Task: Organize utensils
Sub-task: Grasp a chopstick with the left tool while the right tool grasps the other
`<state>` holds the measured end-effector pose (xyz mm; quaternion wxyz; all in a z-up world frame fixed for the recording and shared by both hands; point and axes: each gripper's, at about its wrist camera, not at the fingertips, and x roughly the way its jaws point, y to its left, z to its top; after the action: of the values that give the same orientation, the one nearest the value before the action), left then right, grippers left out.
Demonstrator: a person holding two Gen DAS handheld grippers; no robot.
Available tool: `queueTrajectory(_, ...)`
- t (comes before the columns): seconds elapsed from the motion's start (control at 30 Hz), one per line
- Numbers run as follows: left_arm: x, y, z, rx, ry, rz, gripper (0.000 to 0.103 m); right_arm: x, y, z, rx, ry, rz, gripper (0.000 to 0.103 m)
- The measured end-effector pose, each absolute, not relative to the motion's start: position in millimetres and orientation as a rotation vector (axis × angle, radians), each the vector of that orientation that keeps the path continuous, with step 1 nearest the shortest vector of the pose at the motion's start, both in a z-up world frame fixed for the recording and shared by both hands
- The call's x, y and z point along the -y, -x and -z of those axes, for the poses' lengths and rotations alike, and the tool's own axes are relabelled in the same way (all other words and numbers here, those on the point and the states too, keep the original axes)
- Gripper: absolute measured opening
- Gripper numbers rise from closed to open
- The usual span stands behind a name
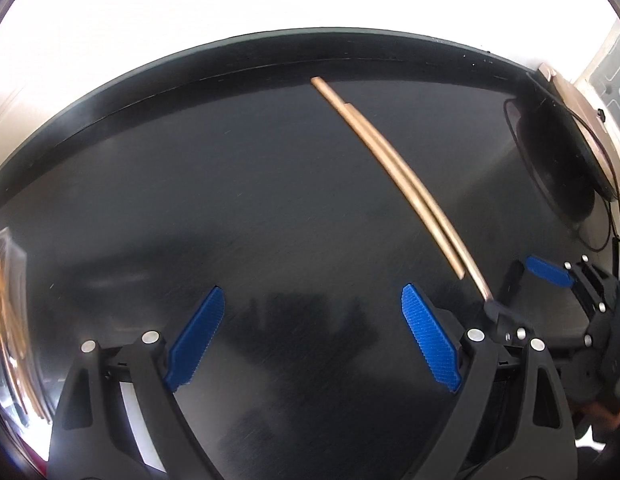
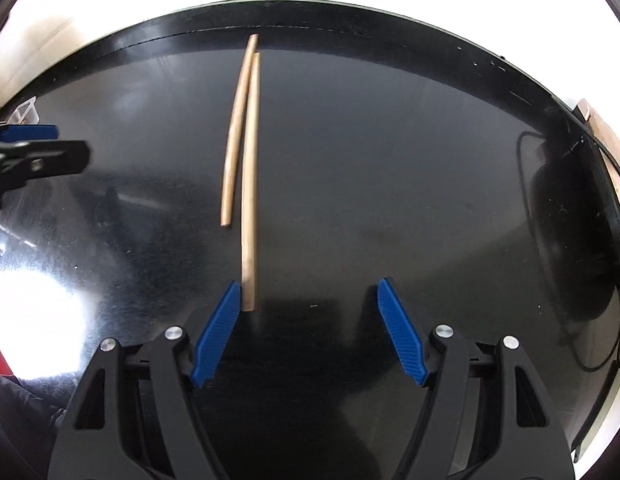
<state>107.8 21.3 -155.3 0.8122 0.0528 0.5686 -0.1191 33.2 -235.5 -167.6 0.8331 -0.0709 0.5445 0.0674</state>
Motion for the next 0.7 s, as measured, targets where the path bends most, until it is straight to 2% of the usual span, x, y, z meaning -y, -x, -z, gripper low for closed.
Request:
queueTrajectory(0.4,58,-171,192,-1.269,-0.111,0.232,0.088,267,-56,166,-1.165,0.134,-0.177,0.069)
queueTrajectory(0.7,36,-172,199,-1.280,-0.092,0.201,0.095,266,-59,165,-1.172,0.140,-0.185,0.070)
